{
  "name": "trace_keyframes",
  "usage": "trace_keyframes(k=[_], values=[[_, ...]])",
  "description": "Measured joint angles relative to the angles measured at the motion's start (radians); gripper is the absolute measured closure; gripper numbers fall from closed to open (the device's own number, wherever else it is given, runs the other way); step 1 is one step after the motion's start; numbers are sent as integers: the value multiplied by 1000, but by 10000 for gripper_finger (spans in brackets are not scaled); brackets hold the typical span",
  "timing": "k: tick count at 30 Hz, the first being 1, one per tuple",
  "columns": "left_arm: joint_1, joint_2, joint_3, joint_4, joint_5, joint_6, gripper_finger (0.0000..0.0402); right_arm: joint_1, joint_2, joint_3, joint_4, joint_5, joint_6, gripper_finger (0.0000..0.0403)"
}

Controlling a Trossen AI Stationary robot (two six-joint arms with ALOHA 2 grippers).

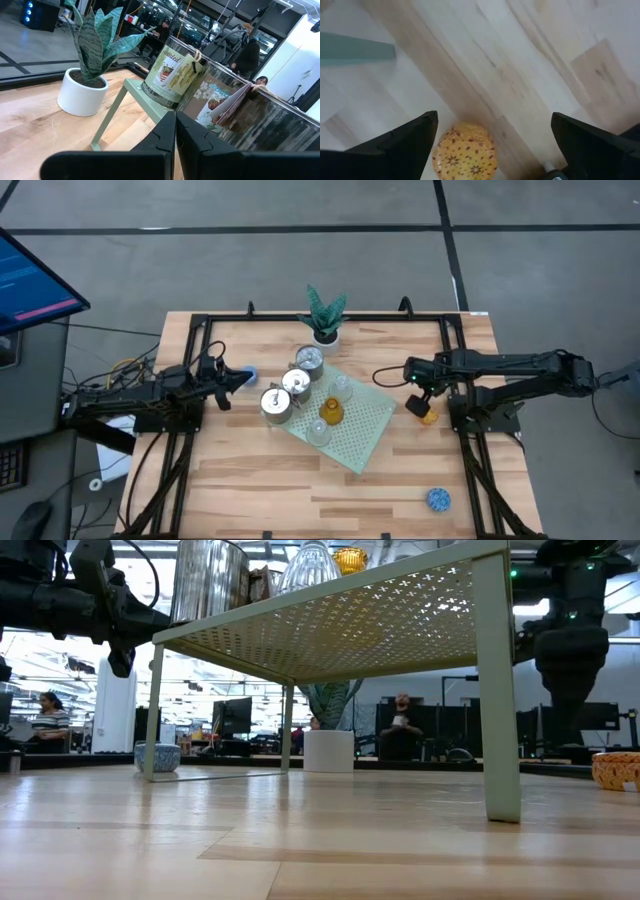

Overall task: Pick & Place candle stick holders
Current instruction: Put the yellow scented candle on the shelf

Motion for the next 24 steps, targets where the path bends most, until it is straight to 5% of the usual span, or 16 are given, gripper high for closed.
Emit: trace_keyframes(k=[24], values=[[0,0,0,0,0,0,390,0,0,0,3,-1,6,24]])
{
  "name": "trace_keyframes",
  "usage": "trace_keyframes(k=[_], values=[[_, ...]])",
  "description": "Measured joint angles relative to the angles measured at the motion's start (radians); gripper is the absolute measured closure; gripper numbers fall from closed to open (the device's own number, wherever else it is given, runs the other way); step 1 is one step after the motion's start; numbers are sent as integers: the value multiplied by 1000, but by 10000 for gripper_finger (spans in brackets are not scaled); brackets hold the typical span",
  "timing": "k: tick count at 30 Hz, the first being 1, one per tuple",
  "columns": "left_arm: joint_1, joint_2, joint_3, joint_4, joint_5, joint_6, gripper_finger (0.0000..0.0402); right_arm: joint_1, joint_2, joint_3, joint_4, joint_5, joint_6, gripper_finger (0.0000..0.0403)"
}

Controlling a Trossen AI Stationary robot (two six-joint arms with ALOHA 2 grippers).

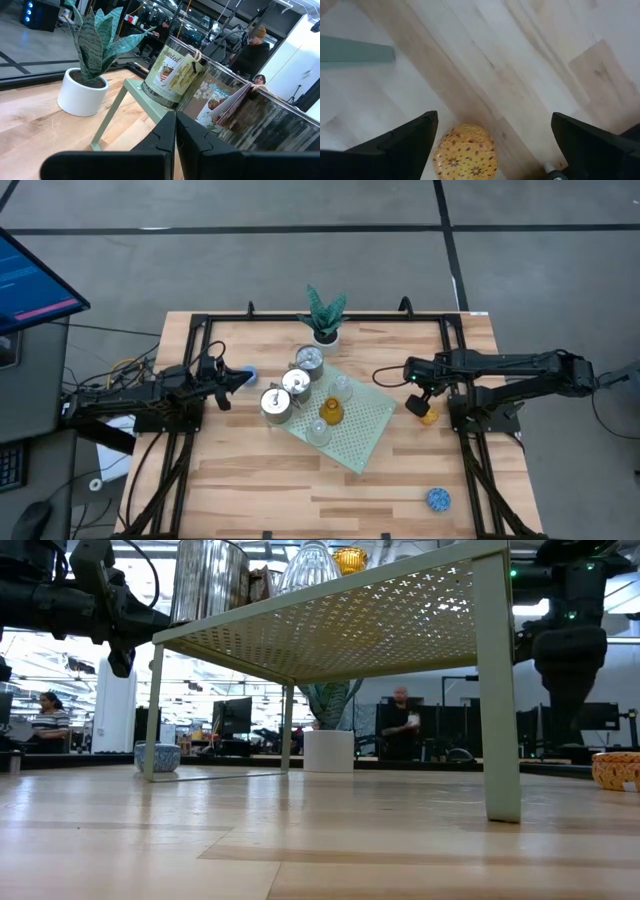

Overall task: Pick & Place candle stick holders
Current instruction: Put the yellow scented candle on the shelf

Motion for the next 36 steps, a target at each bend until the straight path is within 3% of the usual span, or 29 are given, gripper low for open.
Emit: trace_keyframes(k=[18,36], values=[[0,0,0,0,0,0,390,0,0,0,-1,-3,180,24],[0,0,0,0,0,0,390,0,0,0,0,69,186,24]])
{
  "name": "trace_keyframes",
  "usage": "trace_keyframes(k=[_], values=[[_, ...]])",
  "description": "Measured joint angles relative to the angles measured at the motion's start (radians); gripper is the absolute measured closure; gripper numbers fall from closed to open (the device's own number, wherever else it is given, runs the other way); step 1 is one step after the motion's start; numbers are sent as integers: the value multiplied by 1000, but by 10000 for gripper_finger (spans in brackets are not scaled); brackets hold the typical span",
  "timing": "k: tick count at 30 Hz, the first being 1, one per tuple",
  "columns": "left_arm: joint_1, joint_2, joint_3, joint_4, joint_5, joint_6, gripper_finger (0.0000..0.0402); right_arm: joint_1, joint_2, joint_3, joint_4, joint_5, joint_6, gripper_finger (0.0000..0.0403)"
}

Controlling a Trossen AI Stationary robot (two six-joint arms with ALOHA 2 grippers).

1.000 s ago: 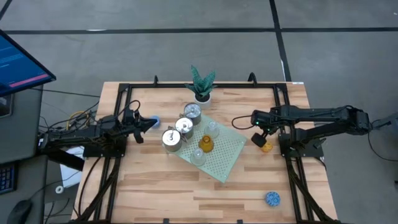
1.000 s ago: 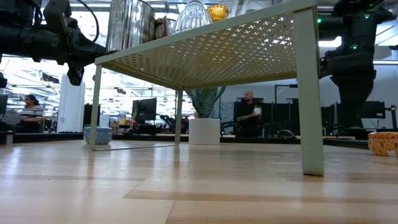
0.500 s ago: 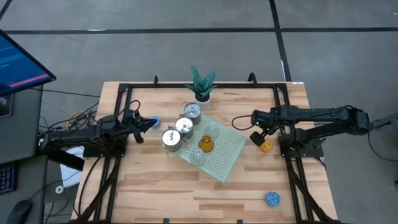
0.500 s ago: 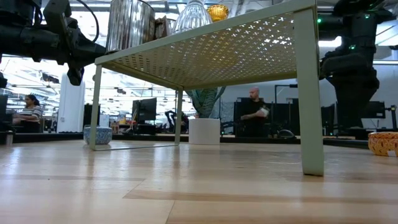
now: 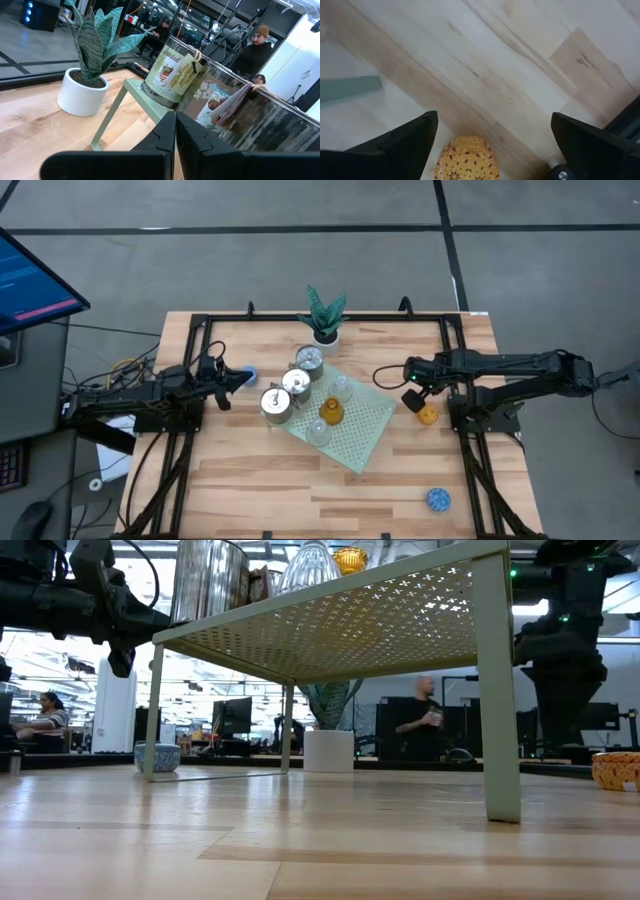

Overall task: Pick & Place candle stick holders
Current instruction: Put the yellow scented candle on the shelf

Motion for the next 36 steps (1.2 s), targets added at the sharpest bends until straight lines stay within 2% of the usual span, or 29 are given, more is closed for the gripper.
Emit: trace_keyframes(k=[14,26,36], values=[[0,0,0,0,0,0,390,-1,0,0,45,12,37,24],[0,0,0,0,0,0,390,0,0,0,19,13,187,24],[0,0,0,0,0,0,390,0,0,0,20,13,208,24]])
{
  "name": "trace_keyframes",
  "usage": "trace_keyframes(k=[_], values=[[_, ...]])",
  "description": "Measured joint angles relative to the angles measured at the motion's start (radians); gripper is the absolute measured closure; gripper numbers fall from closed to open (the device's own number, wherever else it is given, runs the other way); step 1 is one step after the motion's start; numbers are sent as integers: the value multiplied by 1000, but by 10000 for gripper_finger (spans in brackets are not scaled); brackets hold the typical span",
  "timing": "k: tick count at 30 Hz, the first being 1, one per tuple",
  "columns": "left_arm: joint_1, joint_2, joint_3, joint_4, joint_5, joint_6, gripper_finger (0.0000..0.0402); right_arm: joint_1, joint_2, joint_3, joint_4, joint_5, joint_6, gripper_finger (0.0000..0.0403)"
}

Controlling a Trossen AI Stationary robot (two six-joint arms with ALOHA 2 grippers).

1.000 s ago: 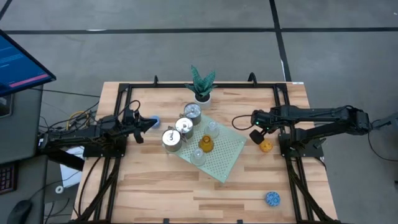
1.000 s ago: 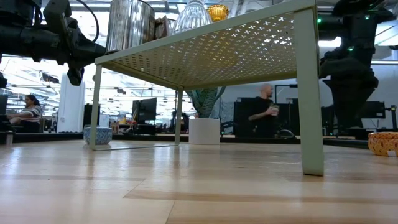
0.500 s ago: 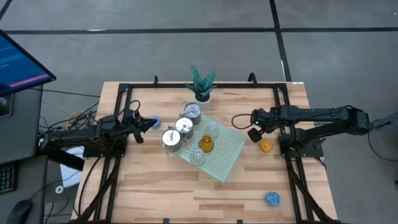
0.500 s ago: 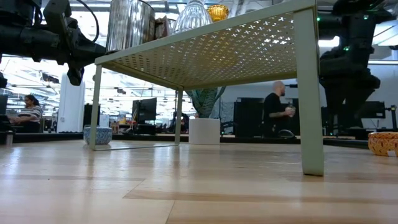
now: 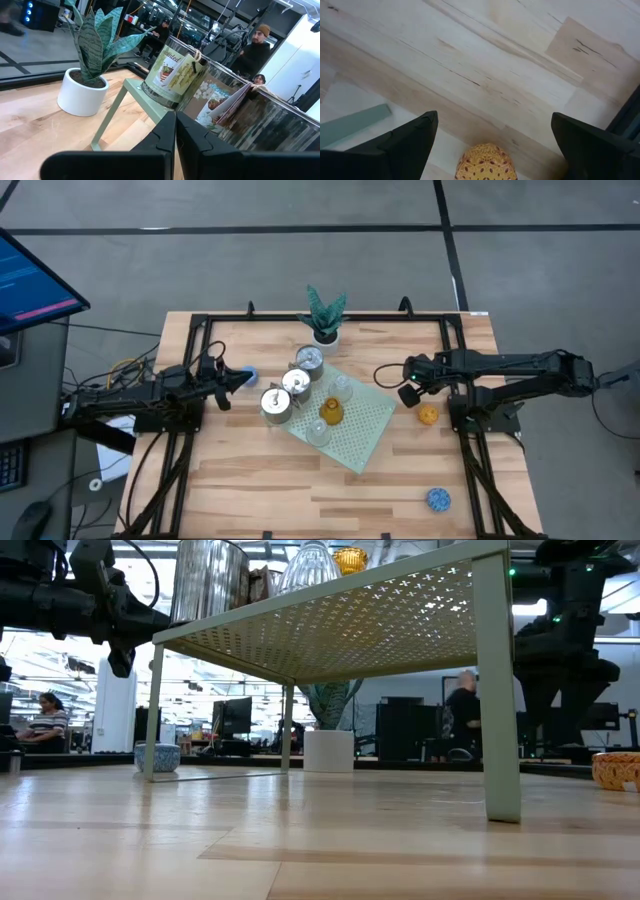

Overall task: Pick & Place candle stick holders
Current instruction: Put the yellow scented candle on the shelf

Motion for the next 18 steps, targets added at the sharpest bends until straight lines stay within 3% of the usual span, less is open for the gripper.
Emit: trace_keyframes(k=[18], values=[[0,0,0,0,0,0,390,0,0,0,-59,-3,0,24]])
